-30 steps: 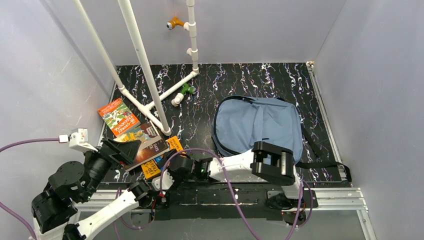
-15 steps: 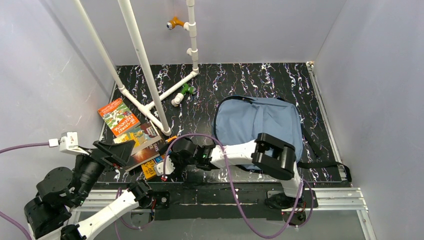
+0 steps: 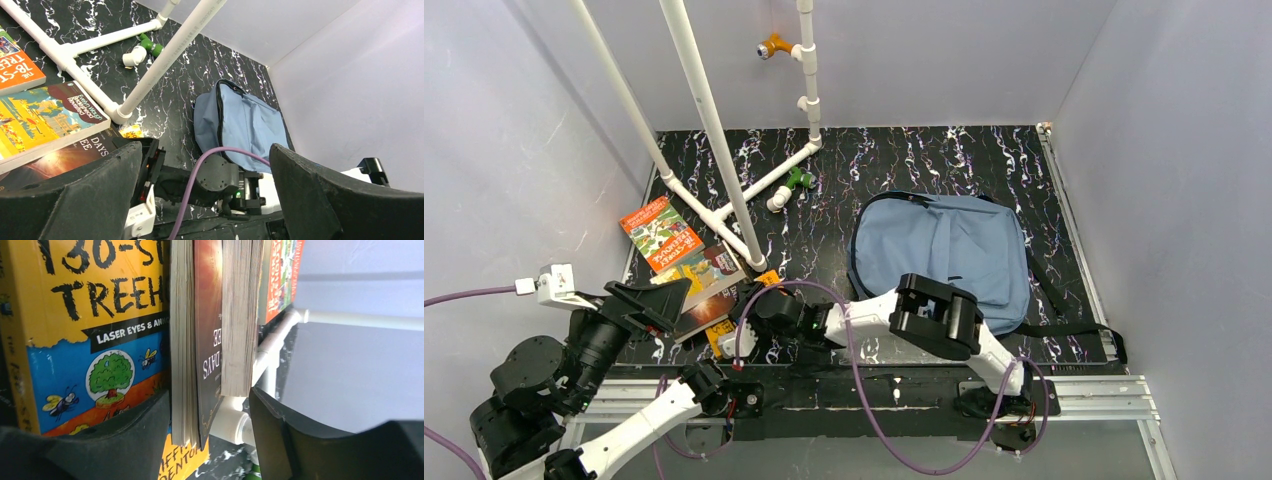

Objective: Pack the student bag
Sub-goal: Pick up the book from the center of the board.

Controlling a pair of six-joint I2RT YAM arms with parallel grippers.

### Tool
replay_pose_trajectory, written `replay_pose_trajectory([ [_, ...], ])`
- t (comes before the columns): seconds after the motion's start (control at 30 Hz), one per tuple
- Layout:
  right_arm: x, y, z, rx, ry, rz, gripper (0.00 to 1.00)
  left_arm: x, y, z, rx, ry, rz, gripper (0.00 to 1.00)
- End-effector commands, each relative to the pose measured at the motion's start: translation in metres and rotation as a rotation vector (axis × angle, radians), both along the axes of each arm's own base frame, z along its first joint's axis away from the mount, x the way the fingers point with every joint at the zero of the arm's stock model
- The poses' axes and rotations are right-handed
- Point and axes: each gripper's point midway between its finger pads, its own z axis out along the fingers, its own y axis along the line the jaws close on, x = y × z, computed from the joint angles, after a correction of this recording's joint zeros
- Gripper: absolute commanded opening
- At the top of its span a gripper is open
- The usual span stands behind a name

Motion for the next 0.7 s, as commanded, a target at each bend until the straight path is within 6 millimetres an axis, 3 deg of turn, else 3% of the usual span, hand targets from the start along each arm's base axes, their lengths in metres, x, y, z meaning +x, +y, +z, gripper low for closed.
replay_pose_trajectory([
  [0.0,0.014,0.000,-0.020,-0.044,-0.179,-0.047,0.65,0.007,0.000,0.004,0.015,-0.007,0.030,0.98],
  [0.2,0.019,0.001,-0.027,-0.051,-0.260,-0.070,0.50,0.007,0.000,0.004,0.005,-0.004,0.029,0.98],
  [0.4,0.016,-0.006,-0.023,-0.029,-0.252,-0.091,0.15,0.010,-0.008,0.004,0.002,0.012,0.015,0.98],
  [0.53,0.003,-0.021,-0.012,-0.022,-0.213,-0.086,0.02,0.014,-0.016,0.003,0.002,0.023,0.002,0.98],
  [0.63,-0.005,-0.037,0.006,-0.014,-0.177,-0.107,0.01,0.017,-0.023,0.005,-0.004,0.019,-0.011,0.98],
  [0.67,-0.008,-0.043,0.021,-0.002,-0.155,-0.110,0.01,0.018,-0.025,0.007,-0.006,0.018,-0.015,0.98],
])
